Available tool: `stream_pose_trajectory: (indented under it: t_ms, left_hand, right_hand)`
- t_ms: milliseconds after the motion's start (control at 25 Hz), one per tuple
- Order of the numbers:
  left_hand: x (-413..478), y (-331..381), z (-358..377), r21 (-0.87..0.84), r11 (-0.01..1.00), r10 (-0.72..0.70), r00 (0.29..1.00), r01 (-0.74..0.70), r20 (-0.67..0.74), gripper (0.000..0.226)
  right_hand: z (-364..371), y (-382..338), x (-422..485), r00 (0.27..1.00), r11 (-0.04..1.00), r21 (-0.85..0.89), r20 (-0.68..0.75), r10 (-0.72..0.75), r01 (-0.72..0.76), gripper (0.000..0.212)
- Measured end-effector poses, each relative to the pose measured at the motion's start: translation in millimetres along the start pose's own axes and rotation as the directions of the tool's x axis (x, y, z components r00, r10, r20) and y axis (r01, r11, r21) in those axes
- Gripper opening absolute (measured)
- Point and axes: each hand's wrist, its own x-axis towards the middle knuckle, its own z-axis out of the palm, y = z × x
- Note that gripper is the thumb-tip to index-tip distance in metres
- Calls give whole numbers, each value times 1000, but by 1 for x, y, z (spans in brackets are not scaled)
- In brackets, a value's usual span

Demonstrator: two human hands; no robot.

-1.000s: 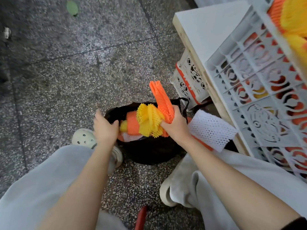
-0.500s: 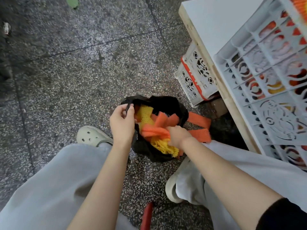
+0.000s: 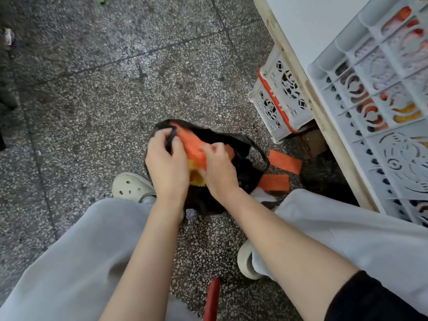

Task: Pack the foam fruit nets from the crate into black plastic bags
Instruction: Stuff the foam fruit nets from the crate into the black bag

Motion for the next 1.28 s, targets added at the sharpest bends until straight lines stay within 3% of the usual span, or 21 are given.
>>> stream_pose_trajectory:
  t_ms: [40, 120, 240, 400, 480, 560, 640, 760, 800, 880, 960, 1080, 1200, 1280]
  left_hand:
    - [8, 2, -2, 5, 1000, 12, 1000, -12, -17, 21]
    - [20, -2, -4, 41, 999, -1, 999, 3, -47, 16]
    - [29, -21, -5, 164, 985, -50, 996, 60, -67, 24]
    - [18, -22, 4, 291, 956, -37, 999, 34, 5, 33]
    - [5, -14, 9, 391, 917, 102, 994, -81, -34, 40]
    - [-10, -11, 12, 440, 867, 288, 956, -235, -56, 40]
    - [-27, -21, 23, 459, 809, 340, 929, -367, 144, 33]
    - [-47, -57, 44, 630, 660, 44, 858, -410, 511, 49]
    - [-48, -71, 48, 675, 602, -54, 822, -426, 567, 60]
    - [-45, -92, 55, 708, 533, -141, 777, -463, 614, 70]
    - [-38, -101, 61, 702, 508, -126, 764, -499, 633, 65]
    - [-31, -105, 75, 658, 542, -28, 772, -523, 636, 57]
    - [-24, -111, 90, 574, 590, -25, 698, -567, 716, 76]
    - [-19, -116, 104, 548, 577, -62, 636, -606, 769, 74]
  right_hand:
    - [9, 2, 1, 986, 987, -122, 141, -87, 104, 44]
    - [22, 7, 1, 889, 970, -123, 437, -137, 210, 56]
    - [24, 21, -2, 790, 974, -47, 593, -151, 222, 62]
    - [12, 37, -11, 764, 972, 39, 611, -208, 233, 55]
    - [7, 42, -16, 787, 970, 123, 567, -244, 212, 55]
    - [2, 50, -23, 873, 958, 202, 405, -273, 206, 49]
    - [-5, 71, -31, 973, 959, 253, 155, -173, 130, 34]
    - [-3, 122, -35, 988, 964, 233, -61, 143, -125, 18]
    - [1, 140, -32, 971, 955, 198, -42, 233, -221, 20]
    - [14, 168, -25, 925, 923, 106, 132, 356, -370, 40]
    - [24, 182, -15, 870, 906, 64, 315, 380, -419, 63]
    - [39, 188, 6, 836, 916, 60, 435, 334, -397, 85]
    - [53, 187, 20, 822, 930, 0, 466, 326, -369, 85]
    - [59, 190, 23, 822, 944, -80, 473, 318, -320, 72]
